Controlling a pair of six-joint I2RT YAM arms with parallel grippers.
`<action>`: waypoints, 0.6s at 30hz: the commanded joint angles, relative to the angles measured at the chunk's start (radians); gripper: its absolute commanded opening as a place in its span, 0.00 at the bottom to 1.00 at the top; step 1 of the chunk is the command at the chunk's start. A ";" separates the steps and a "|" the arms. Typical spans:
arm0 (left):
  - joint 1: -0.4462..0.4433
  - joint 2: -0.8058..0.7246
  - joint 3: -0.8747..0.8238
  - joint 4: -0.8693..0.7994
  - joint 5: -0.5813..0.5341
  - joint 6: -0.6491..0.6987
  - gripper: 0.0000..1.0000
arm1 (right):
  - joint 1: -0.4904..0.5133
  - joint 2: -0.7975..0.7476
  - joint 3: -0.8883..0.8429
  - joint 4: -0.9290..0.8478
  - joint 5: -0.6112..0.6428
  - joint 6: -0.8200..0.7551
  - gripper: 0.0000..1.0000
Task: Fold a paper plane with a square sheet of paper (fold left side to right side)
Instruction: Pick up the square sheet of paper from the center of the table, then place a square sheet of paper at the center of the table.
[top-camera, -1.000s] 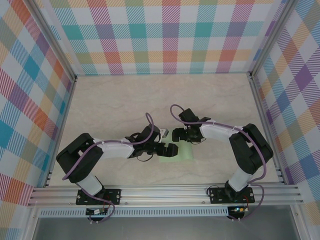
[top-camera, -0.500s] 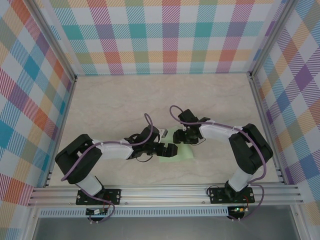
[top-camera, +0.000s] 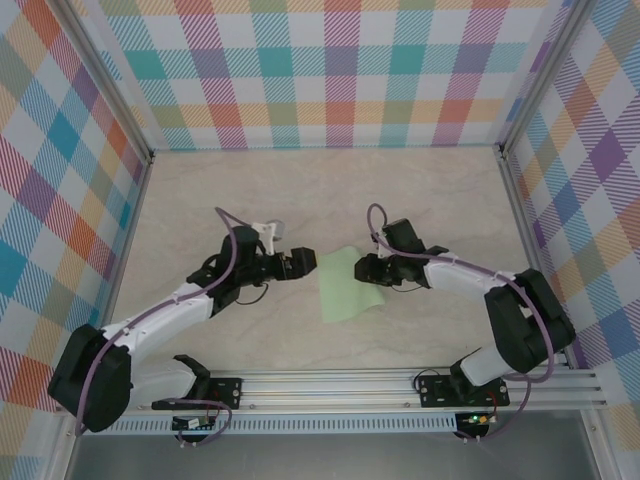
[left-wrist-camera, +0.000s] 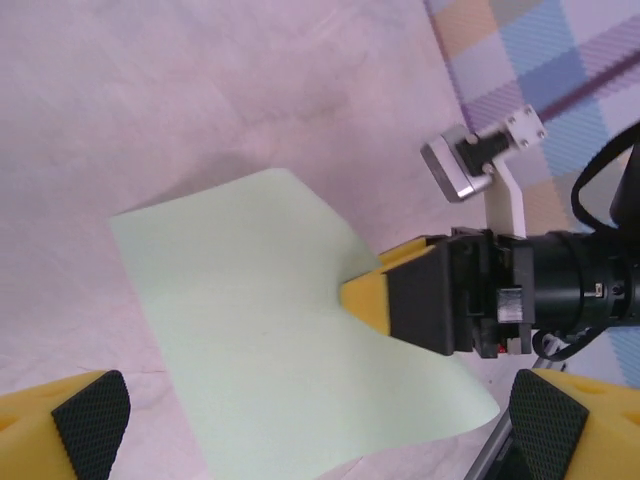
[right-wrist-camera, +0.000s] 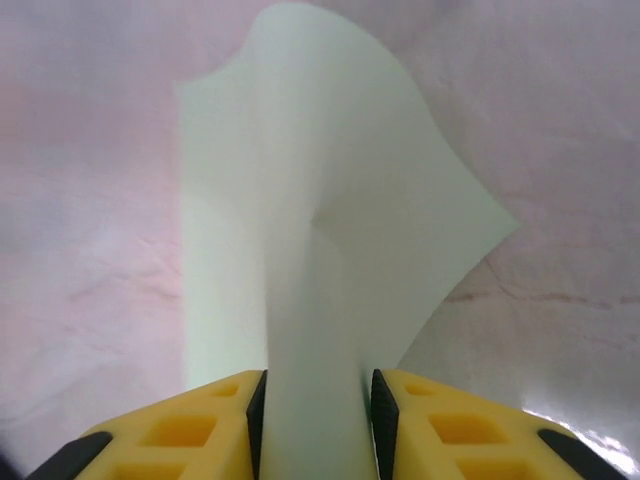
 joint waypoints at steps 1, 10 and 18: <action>0.100 -0.040 -0.022 -0.051 0.170 -0.004 1.00 | -0.073 -0.079 -0.055 0.216 -0.226 0.046 0.33; 0.150 -0.056 0.048 0.119 0.412 -0.092 1.00 | -0.225 -0.349 -0.033 0.294 -0.461 0.121 0.31; 0.109 -0.020 0.133 0.249 0.470 -0.162 1.00 | -0.226 -0.435 0.044 0.345 -0.528 0.263 0.31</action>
